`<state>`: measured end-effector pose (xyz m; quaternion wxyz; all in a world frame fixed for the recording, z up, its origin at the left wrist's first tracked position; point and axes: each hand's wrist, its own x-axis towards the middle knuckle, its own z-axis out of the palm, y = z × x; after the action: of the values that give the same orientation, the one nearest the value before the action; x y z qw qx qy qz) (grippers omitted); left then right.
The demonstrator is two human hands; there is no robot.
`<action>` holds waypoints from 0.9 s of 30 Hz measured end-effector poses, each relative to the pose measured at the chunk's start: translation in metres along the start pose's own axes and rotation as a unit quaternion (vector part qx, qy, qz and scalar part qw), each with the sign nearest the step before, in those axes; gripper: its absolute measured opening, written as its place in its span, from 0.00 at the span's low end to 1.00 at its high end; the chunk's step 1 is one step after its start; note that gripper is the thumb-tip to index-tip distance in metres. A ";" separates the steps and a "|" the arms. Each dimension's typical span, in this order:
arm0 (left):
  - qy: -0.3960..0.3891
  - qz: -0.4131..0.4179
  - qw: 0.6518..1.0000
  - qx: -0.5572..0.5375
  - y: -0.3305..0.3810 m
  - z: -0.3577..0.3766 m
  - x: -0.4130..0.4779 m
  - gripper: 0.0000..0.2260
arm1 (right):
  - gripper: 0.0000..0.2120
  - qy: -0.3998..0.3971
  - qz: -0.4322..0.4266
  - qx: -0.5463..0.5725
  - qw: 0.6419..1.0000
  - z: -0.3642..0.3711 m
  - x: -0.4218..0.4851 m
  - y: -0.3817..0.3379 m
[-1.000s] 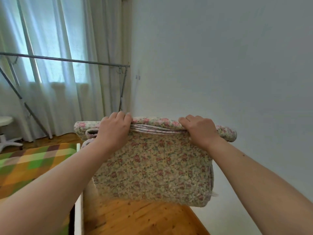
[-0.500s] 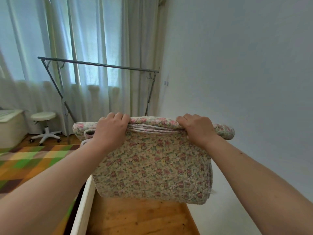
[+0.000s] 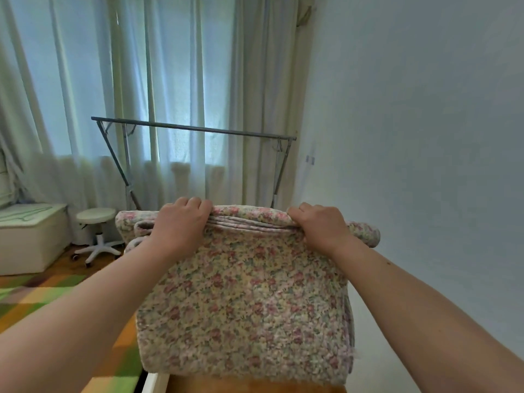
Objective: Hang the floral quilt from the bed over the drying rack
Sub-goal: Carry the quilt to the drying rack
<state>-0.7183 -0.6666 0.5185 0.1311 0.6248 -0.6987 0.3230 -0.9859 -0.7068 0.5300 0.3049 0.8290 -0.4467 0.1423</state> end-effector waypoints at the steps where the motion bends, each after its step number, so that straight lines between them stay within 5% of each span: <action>1: -0.006 0.001 1.000 0.004 -0.011 0.012 0.016 0.14 | 0.17 -0.005 0.000 0.000 1.000 0.010 0.019 0.001; 15: 0.028 -0.008 1.000 0.010 -0.087 0.135 0.161 0.16 | 0.18 0.039 -0.005 -0.008 0.999 0.126 0.197 0.034; 27: -0.022 -0.052 0.997 0.043 -0.111 0.258 0.305 0.15 | 0.15 0.025 -0.075 0.013 0.997 0.261 0.368 0.101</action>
<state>-0.6119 -1.0669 0.5338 0.1051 0.6721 -0.6536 0.3318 -0.8730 -1.1545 0.5533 0.3149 0.8605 -0.3733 0.1452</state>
